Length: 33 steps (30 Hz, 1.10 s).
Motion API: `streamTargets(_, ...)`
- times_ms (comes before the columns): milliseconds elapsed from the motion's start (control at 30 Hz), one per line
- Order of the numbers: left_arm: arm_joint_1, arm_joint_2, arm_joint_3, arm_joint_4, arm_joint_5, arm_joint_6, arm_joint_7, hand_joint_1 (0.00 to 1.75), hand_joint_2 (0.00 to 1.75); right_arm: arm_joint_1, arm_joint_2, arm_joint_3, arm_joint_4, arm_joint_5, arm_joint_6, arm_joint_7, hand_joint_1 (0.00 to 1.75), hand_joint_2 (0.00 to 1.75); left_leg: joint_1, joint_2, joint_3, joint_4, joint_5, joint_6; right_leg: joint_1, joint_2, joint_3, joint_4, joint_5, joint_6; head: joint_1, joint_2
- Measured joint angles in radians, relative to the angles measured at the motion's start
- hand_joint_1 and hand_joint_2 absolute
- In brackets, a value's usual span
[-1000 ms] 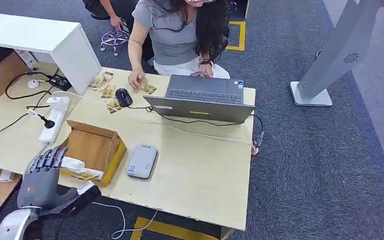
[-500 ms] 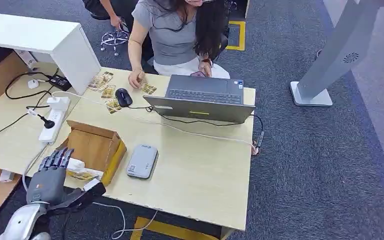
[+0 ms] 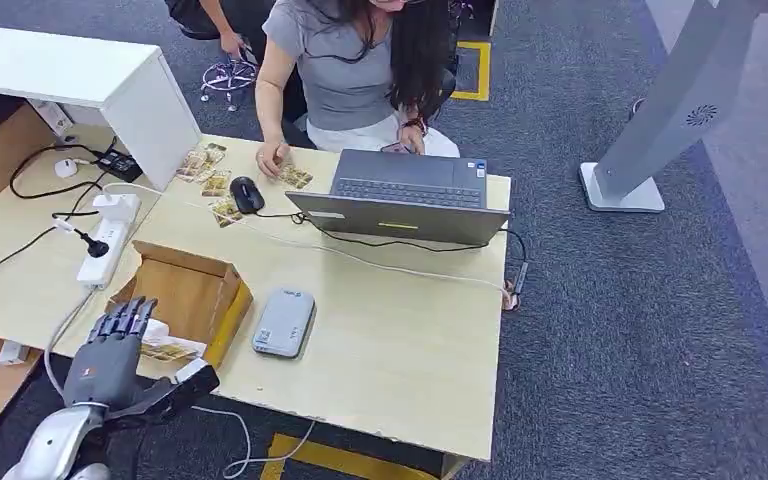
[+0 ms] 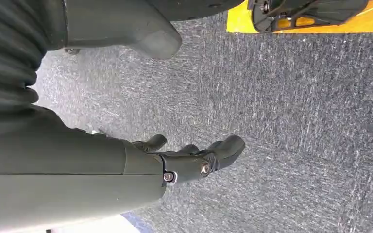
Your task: Pass the card to the sensor for recognition and then transmit it.
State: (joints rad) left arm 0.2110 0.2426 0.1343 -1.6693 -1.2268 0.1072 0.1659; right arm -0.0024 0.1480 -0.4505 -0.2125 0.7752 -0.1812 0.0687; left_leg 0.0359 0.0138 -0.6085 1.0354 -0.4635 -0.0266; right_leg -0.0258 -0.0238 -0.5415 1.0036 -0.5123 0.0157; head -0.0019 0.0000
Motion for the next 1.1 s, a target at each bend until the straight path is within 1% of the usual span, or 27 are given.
streamTargets(33, 0.000, 0.000, 0.000, 0.000, 0.000, 0.000, 0.000, 1.75, 1.75, 0.000, 0.000, 0.000, 0.000, 0.001, 0.000, 0.000, 0.00, 1.75, 0.000, 0.000, 0.000, 0.000, 0.000, 0.000, 0.000, 0.000, 0.000, 0.000, 0.000, 0.000, 0.000, 0.000)
streamTargets(567, 0.001, 0.000, -0.008, 0.000, 0.043, -0.001, 0.000, 1.75, 1.75, 0.001, 0.000, 0.000, -0.001, 0.005, 0.006, -0.007, 0.00, 1.75, 0.000, 0.000, 0.000, 0.000, 0.000, 0.000, 0.000, 0.000, 0.000, 0.000, 0.000, 0.000, 0.000, 0.000)
streamTargets(1100, 0.002, 0.000, -0.008, 0.000, 0.051, 0.000, 0.000, 1.75, 1.75, 0.003, 0.000, 0.000, -0.006, 0.007, 0.011, -0.008, 0.00, 1.75, 0.000, 0.000, 0.000, 0.000, 0.000, 0.000, 0.000, 0.000, 0.000, 0.000, 0.000, 0.000, 0.000, 0.000)
